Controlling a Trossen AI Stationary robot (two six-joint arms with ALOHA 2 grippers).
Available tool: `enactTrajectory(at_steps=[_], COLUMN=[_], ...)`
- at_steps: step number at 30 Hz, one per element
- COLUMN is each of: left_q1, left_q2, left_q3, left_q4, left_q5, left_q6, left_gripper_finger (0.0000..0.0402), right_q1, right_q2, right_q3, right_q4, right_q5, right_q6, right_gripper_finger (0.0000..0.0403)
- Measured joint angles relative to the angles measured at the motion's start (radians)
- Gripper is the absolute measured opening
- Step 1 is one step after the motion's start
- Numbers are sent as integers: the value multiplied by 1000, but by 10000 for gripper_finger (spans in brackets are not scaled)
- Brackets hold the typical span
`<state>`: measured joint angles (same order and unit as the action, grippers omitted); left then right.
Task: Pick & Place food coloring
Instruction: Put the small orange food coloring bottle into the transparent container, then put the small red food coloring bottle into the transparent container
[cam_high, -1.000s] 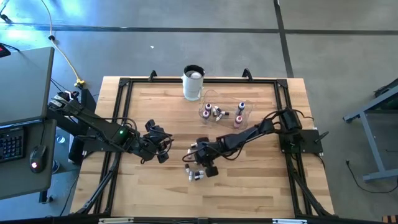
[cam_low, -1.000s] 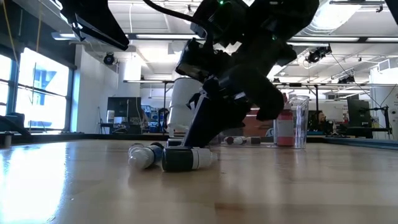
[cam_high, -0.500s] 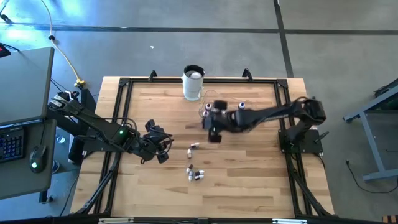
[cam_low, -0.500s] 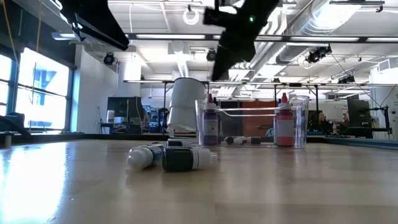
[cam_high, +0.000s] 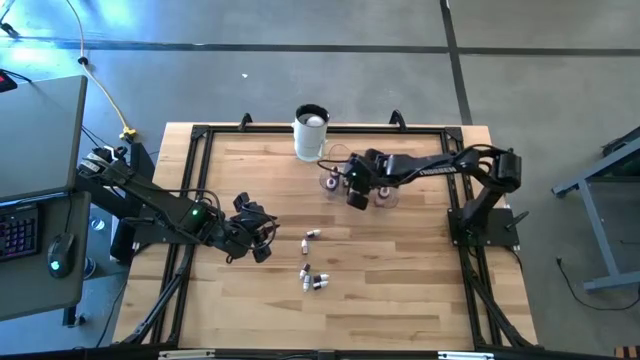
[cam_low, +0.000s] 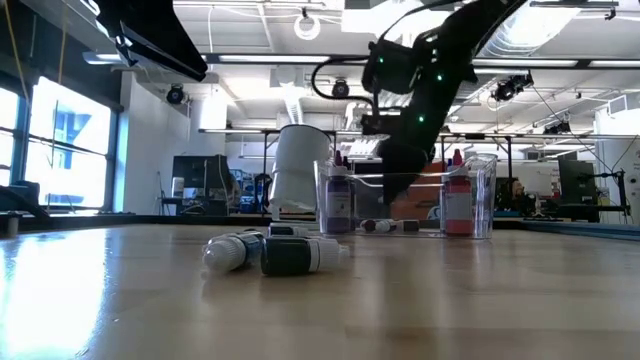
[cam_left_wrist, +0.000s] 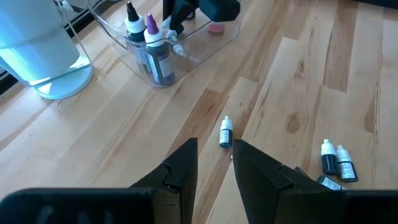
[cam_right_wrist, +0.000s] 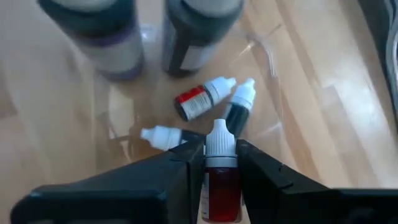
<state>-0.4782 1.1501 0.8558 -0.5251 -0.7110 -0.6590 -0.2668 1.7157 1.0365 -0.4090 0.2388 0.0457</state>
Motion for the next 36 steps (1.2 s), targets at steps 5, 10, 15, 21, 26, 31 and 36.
enactTrajectory(at_steps=[5,10,15,21,26,31,36], left_q1=[0,0,0,0,0,0,0], left_q2=[0,0,0,19,93,191,272], left_q3=[0,0,0,0,0,-1,-1], left_q4=[0,0,0,5,15,65,107], left_q5=[-5,-4,-4,31,34,52,121], left_q6=[0,0,0,-20,-33,-52,-122], left_gripper_finger=[99,99,99,99,99,99,99], right_q1=[-1,22,99,265,390,494,576], right_q2=[-1,-2,-3,-5,-5,-5,-5], right_q3=[-12,22,157,293,316,292,290], right_q4=[13,8,-74,-107,-85,-88,-126], right_q5=[-4,19,40,40,15,45,148], right_q6=[-6,-34,-20,-25,-21,35,67], right_gripper_finger=[112,144,161,157,148,145,144])
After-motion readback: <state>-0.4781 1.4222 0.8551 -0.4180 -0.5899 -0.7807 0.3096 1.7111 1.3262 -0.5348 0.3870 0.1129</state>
